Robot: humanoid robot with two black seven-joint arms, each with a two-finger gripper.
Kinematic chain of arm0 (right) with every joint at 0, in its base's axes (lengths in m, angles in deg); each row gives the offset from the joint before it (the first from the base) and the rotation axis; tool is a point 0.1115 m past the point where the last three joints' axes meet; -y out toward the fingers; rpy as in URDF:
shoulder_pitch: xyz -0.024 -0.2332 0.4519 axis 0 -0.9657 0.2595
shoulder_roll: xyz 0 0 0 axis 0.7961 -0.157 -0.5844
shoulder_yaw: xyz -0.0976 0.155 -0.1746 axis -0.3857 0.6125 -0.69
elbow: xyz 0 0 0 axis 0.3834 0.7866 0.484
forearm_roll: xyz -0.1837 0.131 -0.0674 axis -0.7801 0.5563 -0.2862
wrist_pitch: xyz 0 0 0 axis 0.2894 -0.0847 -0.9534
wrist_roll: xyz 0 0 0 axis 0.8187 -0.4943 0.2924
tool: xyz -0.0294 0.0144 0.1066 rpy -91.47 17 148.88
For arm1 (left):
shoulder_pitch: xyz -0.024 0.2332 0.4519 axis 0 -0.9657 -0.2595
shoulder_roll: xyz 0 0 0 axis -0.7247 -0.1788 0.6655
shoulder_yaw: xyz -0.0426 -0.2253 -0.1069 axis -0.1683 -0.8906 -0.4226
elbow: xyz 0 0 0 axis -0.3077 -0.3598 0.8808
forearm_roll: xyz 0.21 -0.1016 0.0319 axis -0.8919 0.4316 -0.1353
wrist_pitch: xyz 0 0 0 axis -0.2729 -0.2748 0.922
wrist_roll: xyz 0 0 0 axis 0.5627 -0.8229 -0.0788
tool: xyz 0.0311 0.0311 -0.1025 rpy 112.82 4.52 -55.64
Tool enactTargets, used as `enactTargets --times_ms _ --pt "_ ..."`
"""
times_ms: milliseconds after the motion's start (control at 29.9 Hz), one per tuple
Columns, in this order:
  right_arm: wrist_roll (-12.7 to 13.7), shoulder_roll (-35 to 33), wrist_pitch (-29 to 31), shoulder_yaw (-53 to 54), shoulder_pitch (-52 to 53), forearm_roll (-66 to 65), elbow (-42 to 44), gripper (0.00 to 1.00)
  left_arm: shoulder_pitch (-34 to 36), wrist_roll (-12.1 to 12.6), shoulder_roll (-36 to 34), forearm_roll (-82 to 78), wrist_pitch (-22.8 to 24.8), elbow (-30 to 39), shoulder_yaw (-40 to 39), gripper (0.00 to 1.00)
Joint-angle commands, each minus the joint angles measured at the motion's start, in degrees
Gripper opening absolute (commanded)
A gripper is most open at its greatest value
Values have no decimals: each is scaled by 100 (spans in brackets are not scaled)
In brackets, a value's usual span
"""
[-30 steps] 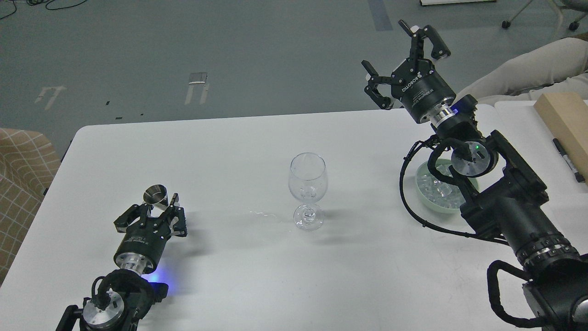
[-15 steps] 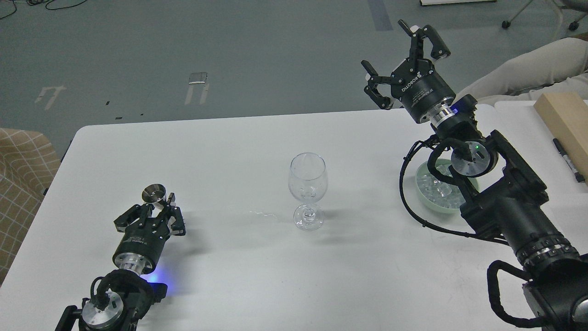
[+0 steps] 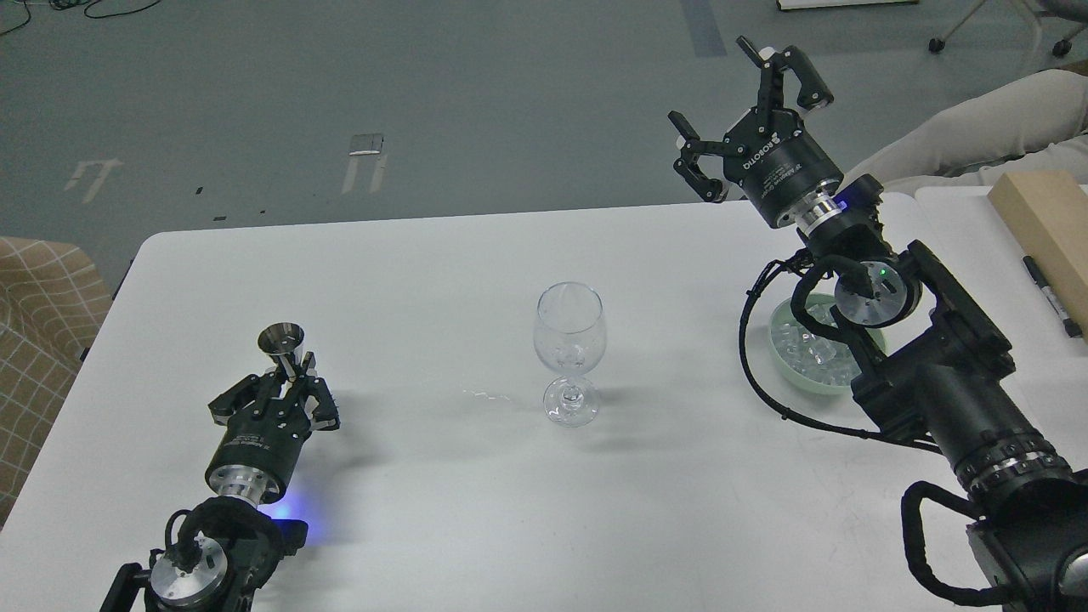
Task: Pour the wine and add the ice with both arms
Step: 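Lift the jigger with the left gripper and move it toward the wine glass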
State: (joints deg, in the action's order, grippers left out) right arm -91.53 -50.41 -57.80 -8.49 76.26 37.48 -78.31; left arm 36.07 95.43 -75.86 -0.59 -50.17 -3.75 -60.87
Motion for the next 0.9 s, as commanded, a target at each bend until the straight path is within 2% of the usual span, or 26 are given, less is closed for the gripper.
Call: enactTargets --times_ms 0,401,869 --pt "0 0 0 -3 9 0 0 99 11 -1 0 -8 18 16 0 21" --pt "0 0 0 -3 18 0 0 99 37 8 0 -9 246 42 53 19" --pt "0 0 0 -3 27 0 9 99 178 87 0 -44 361 446 88 19"
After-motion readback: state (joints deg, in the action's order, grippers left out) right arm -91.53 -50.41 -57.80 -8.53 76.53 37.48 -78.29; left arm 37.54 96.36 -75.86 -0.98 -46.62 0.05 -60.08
